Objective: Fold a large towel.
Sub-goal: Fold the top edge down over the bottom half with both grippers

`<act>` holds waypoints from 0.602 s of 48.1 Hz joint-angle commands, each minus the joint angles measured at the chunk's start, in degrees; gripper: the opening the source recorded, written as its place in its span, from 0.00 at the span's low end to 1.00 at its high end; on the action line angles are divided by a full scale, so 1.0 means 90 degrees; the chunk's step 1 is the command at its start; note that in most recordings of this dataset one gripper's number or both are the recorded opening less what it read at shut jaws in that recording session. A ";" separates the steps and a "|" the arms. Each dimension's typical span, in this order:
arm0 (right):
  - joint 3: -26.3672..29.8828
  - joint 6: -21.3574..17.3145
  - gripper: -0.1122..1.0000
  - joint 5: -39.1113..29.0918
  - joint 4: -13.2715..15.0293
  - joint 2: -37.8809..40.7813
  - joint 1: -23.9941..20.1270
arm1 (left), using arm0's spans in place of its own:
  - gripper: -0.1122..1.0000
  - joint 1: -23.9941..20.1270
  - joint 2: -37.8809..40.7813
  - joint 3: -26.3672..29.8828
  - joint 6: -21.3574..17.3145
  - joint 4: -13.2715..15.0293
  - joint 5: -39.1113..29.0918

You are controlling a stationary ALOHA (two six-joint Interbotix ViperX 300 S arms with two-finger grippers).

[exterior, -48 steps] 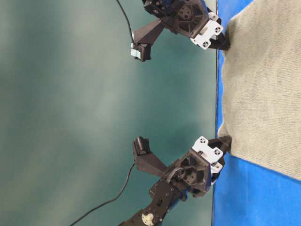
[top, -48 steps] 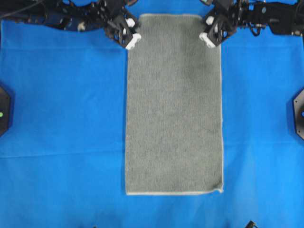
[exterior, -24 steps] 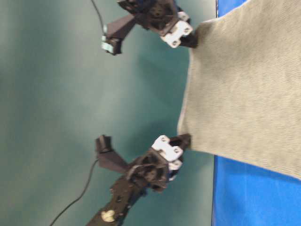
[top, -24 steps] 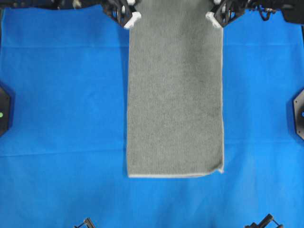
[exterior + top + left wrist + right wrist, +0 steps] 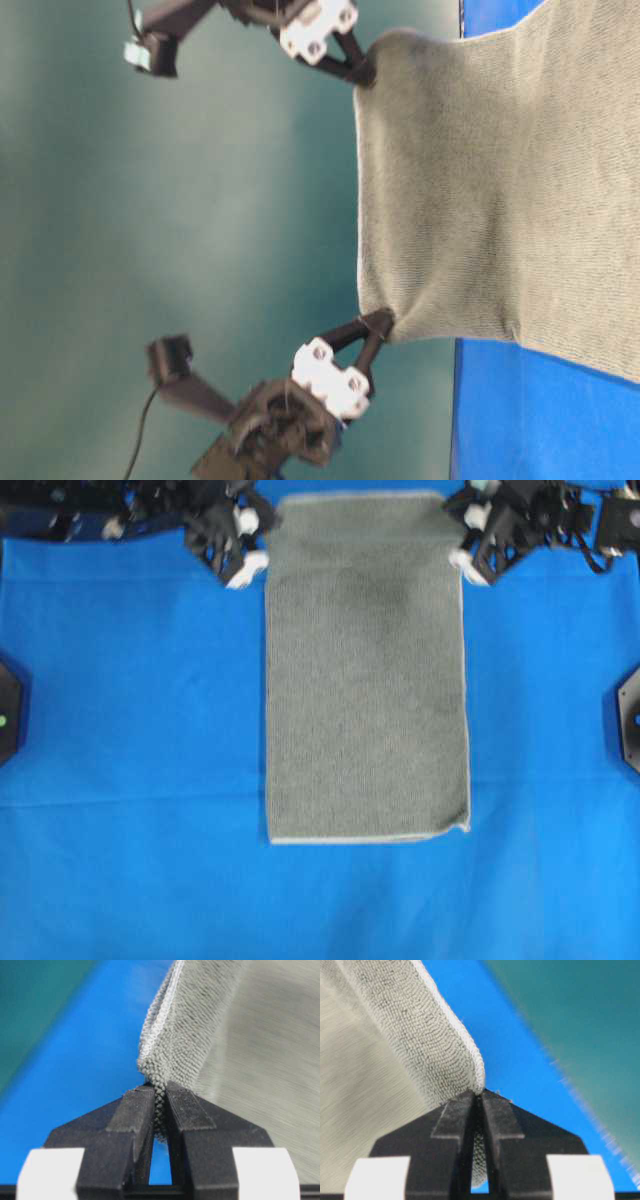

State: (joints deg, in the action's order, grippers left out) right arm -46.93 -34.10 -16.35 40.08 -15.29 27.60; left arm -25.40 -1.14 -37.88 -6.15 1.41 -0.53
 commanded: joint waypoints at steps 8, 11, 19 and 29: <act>-0.0361 -0.0234 0.14 -0.1016 -0.0664 -0.0576 -0.1787 | 0.14 0.1455 -0.0762 -0.0713 0.0117 0.0010 0.0010; -0.0400 -0.0381 0.14 -0.1201 -0.0850 -0.0576 -0.2256 | 0.14 0.1963 -0.0791 -0.0830 0.0186 0.0010 -0.0039; -0.0420 -0.0850 0.14 -0.1406 -0.1182 -0.0537 -0.3369 | 0.14 0.2900 -0.0674 -0.0859 0.0508 0.0029 -0.0215; -0.0420 -0.1445 0.14 -0.1396 -0.1279 -0.0391 -0.4209 | 0.14 0.3730 -0.0137 -0.0713 0.1006 0.0029 -0.0127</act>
State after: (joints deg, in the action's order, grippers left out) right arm -51.06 -46.05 -28.39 28.92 -18.98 -8.44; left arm 5.80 -3.34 -45.26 2.20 1.58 -1.85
